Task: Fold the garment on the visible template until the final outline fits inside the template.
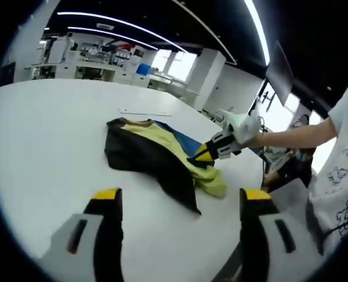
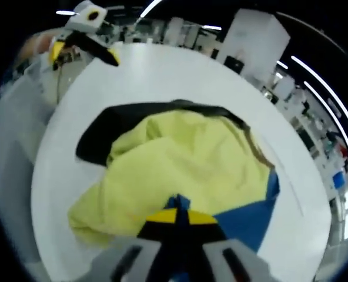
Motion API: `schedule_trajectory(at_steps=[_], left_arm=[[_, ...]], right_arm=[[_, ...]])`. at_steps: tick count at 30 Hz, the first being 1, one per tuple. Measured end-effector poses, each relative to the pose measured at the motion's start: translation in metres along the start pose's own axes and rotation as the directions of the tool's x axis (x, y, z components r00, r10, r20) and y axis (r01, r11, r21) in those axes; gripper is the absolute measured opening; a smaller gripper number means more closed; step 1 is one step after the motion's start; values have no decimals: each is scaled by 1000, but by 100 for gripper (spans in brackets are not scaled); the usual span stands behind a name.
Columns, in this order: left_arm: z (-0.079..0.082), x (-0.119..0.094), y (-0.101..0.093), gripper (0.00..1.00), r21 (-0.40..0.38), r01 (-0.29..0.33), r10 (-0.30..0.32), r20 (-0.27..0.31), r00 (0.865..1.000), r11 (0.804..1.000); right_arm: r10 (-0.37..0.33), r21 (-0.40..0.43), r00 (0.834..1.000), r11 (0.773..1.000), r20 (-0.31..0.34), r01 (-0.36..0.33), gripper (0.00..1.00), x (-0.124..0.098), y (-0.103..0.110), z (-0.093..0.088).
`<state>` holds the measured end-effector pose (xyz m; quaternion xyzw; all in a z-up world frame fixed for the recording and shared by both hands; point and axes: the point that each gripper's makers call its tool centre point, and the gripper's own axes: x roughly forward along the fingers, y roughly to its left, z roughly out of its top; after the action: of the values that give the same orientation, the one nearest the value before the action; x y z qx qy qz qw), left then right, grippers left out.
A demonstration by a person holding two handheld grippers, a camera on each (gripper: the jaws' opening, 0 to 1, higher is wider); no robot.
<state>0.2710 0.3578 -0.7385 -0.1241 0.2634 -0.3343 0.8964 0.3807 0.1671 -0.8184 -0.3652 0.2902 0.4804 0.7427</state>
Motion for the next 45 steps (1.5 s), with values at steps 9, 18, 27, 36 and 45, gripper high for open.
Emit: schedule_trajectory(at_steps=[9,18,27,36,45], left_arm=[[0,-2,2,78,-5,-7,7,6,1000,1000],[0,4,0,78,0,6,-6,-3,1000,1000],[3,19,-2,77,6,36,-36,-15,999,999],[8,30,0,77,9,52,-51,-22,998,999],[5,38,7,77,-3,50,-50,-42,998,999]], right_arm=[[-63,151,995,987,78,50,0,-32,-22,8],[-254,393,961,899,114,191,0,-115,-71,-18],[-444,545,896,758,29,358,0,-177,-114,-81],[-520,675,853,614,-45,410,0,-202,-149,-134],[-564,728,814,498,-140,470,0,-209,-193,-187]])
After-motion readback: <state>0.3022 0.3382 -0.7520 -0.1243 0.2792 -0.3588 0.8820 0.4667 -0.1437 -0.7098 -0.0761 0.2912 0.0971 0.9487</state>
